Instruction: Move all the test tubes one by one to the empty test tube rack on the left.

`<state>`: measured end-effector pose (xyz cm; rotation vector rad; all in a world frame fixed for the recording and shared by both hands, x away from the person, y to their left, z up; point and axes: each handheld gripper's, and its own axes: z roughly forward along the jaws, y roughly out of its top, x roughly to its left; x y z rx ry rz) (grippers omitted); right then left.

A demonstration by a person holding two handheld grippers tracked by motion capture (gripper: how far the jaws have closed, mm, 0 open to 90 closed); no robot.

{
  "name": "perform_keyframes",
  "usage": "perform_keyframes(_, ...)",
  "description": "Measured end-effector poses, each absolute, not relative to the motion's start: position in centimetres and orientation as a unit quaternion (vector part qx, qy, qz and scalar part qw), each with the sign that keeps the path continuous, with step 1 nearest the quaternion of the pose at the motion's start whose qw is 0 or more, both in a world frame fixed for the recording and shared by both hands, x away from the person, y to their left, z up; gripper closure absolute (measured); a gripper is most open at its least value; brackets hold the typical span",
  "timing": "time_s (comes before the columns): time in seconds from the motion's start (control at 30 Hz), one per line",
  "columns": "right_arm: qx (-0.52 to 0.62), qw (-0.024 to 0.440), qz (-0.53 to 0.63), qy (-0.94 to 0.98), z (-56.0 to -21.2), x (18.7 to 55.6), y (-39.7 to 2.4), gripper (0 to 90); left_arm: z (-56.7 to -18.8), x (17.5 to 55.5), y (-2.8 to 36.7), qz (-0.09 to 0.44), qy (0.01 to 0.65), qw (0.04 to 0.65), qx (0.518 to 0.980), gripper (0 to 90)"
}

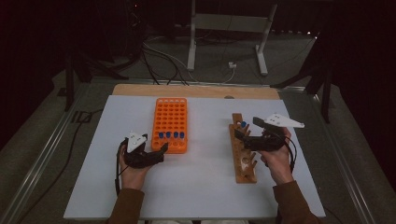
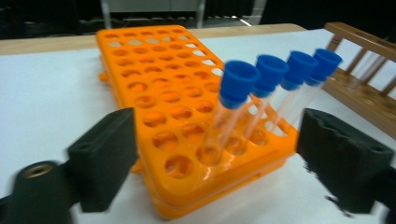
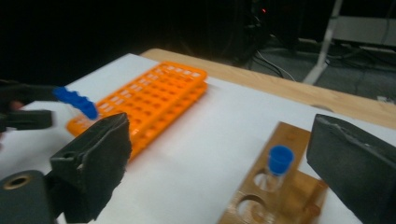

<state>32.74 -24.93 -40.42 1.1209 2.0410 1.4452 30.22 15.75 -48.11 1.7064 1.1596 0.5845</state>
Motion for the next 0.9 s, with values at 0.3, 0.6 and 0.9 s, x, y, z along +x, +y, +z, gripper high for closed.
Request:
perform_keyframes(0.3,0.419,0.219,0.488,0.734,-42.0,34.7,-25.0,28.4,-47.3,30.1,16.3,0.231,0.474,0.496,0.69,0.7)
perform_keyframes(0.6,0.442,0.234,0.444,0.744,-43.8,36.4,-24.8,51.1,-47.2,30.0,16.3,0.239,0.473,0.501,0.684,0.8)
perform_keyframes(0.9,0.448,0.209,0.426,0.758,-45.1,37.2,-24.8,71.3,-47.4,30.0,16.3,0.243,0.474,0.498,0.685,1.2)
